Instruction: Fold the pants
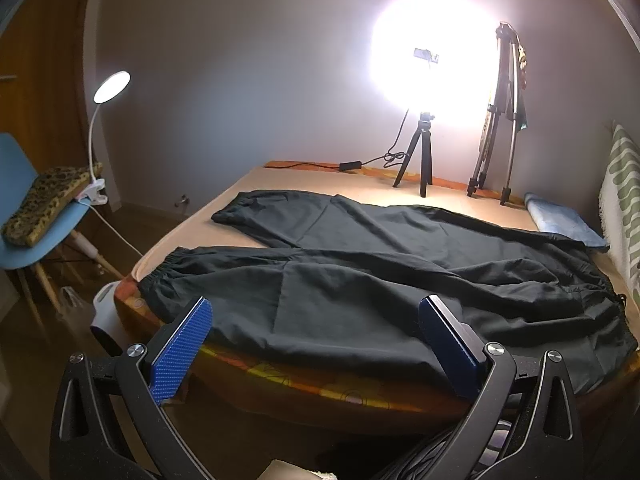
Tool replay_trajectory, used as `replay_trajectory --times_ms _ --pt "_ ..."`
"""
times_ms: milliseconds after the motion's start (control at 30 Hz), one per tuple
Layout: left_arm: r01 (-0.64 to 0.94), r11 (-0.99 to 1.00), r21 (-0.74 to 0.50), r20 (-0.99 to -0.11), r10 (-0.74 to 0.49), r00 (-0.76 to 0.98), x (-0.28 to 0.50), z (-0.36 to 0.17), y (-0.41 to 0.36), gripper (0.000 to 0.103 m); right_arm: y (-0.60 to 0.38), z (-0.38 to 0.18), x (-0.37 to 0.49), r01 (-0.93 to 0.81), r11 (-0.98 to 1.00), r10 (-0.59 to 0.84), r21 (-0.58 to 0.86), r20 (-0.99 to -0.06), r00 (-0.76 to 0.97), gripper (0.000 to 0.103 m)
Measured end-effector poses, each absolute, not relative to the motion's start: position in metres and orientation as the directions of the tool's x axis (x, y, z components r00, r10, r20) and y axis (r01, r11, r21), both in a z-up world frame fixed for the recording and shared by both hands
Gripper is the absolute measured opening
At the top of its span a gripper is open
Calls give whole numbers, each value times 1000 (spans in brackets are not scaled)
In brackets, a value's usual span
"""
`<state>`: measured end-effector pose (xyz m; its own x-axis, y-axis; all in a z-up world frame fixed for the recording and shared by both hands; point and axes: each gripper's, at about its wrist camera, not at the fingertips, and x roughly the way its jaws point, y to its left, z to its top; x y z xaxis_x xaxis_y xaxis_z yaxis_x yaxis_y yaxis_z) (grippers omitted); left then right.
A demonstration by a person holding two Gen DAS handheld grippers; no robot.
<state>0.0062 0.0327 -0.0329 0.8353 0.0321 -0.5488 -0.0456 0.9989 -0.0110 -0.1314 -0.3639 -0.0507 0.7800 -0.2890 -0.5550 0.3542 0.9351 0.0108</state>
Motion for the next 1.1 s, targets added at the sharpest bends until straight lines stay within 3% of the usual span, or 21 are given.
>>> replay_trajectory --times_ms 667,1033,1100 --pt "-52 999 0 -547 43 836 7 -34 34 103 -363 -49 -132 353 935 -289 10 -553 781 99" --pt "-22 997 72 -578 60 814 12 -53 55 102 -356 -70 -136 181 983 -147 -7 -618 773 75" --pt "-20 997 69 -594 57 803 14 -58 63 97 -352 -79 -137 133 991 -108 -9 -639 761 69"
